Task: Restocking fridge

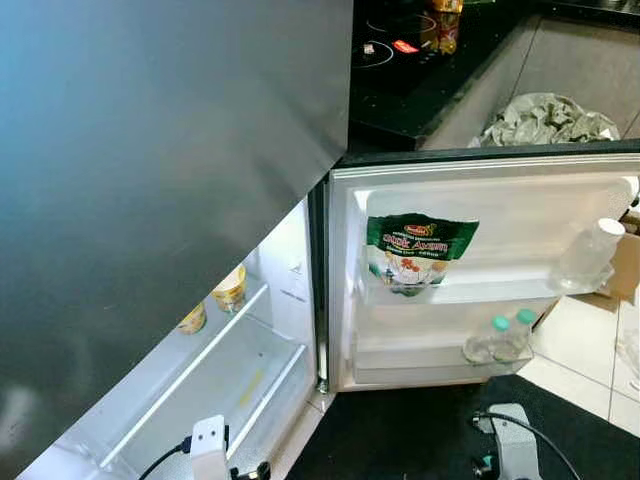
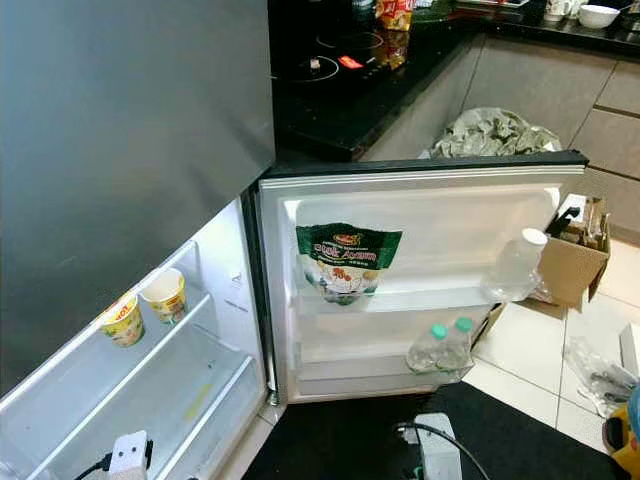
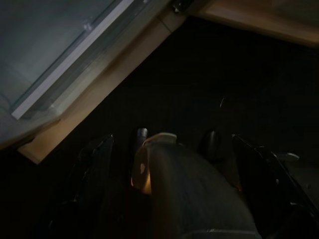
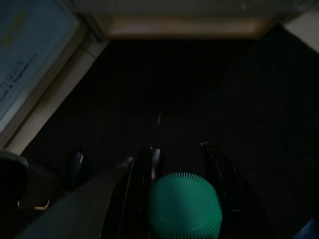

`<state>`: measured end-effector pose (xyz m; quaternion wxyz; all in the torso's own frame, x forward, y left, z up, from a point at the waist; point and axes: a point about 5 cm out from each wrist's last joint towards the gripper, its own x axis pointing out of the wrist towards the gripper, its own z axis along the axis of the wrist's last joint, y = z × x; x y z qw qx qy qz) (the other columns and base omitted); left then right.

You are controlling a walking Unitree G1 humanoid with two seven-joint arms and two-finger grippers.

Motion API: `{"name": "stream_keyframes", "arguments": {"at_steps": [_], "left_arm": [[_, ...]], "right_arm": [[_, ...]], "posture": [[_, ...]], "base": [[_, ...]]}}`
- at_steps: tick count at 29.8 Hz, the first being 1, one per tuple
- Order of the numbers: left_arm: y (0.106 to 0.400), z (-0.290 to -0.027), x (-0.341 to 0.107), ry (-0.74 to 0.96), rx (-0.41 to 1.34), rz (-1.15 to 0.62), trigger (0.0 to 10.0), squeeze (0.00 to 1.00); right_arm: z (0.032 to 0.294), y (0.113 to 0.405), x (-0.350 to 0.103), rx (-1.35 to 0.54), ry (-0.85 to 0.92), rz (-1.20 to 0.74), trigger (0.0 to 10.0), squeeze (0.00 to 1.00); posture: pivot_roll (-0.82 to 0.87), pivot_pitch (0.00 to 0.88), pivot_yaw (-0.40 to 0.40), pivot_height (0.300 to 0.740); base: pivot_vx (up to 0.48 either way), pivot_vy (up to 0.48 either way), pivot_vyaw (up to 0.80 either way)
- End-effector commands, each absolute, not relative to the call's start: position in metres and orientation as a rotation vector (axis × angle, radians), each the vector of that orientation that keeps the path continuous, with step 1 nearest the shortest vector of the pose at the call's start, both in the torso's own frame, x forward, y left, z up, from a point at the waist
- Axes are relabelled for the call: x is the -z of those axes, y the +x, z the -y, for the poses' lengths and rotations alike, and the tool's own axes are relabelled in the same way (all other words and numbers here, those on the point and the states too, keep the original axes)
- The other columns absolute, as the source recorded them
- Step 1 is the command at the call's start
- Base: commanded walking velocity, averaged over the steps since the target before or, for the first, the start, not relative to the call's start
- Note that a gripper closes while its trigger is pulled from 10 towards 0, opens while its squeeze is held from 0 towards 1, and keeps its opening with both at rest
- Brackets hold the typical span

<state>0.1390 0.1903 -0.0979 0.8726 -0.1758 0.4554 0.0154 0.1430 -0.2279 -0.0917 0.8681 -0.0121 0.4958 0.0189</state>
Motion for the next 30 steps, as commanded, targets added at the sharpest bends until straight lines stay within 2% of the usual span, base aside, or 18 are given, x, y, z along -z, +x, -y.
{"name": "stream_keyframes", "arguments": {"at_steps": [1,10,19,30], "left_arm": [[0.136,-0.196,0.098,-0.358,-0.042,-0.964,10.0,0.00],[0.137,-0.198,0.098,-0.369,-0.059,-0.952,10.0,0.00],[0.136,-0.206,0.097,-0.373,-0.093,-0.945,10.0,0.00],[0.135,-0.201,0.098,-0.386,-0.084,-0.947,10.0,0.00]], "right_arm": [[0.226,0.144,0.092,-0.041,-0.027,-1.038,10.0,0.00],[0.228,0.146,0.091,-0.031,-0.032,-1.030,10.0,0.00],[0.244,0.156,0.083,0.067,-0.069,-0.968,10.0,0.00],[0.236,0.192,0.067,0.054,-0.022,-0.839,10.0,0.00]], "posture": [[-0.03,0.000,0.005,0.740],[-0.03,0.000,0.006,0.740],[-0.03,0.000,0.005,0.740],[-0.03,0.000,0.000,0.740]], "base": [[0.000,0.000,0.00],[0.000,0.000,0.00],[0.000,0.000,0.00],[0.000,0.000,0.00]]}}
